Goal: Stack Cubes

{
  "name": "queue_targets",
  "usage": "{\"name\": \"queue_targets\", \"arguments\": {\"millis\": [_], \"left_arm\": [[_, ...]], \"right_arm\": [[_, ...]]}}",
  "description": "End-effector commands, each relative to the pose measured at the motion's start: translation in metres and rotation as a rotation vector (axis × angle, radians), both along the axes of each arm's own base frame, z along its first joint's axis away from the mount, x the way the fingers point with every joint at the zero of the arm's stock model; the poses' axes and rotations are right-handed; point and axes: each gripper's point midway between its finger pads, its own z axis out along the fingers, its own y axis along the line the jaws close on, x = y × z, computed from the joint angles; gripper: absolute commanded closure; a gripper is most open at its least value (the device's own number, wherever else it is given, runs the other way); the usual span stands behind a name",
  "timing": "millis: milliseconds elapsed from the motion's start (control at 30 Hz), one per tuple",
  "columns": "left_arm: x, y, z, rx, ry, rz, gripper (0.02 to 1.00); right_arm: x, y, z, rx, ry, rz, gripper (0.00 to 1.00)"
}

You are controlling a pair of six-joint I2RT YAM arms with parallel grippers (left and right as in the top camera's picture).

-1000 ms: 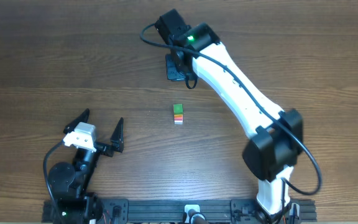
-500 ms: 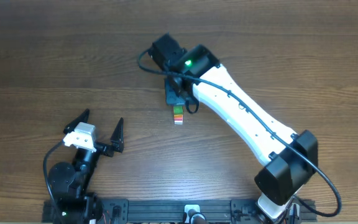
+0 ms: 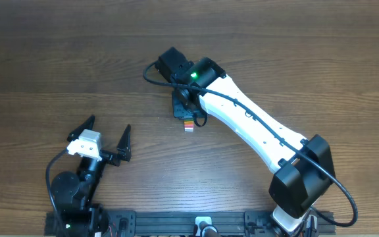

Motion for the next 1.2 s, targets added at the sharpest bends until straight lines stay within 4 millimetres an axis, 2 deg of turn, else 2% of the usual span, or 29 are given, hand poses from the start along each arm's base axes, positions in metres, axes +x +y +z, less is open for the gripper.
{"name": "queue_targets", "arguments": {"millis": [33,700,1200], "left_arm": [[0.0,-0.001,-0.002,0.011,-0.001,-0.006,0.02],[0.0,-0.001,-0.002,0.011,-0.001,-0.006,0.02],[0.0,-0.001,-0.002,0.01,-0.001,-0.006,0.02]], "right_arm": [[-0.004,0.003,0.001,0.012,0.002,0.002,0.991],[-0.007,0.014,-0.019,-0.006,0.034,0.016,0.989],[-0.004,0.013,-0.018,-0.014,0.022,0.006,0.991]]}}
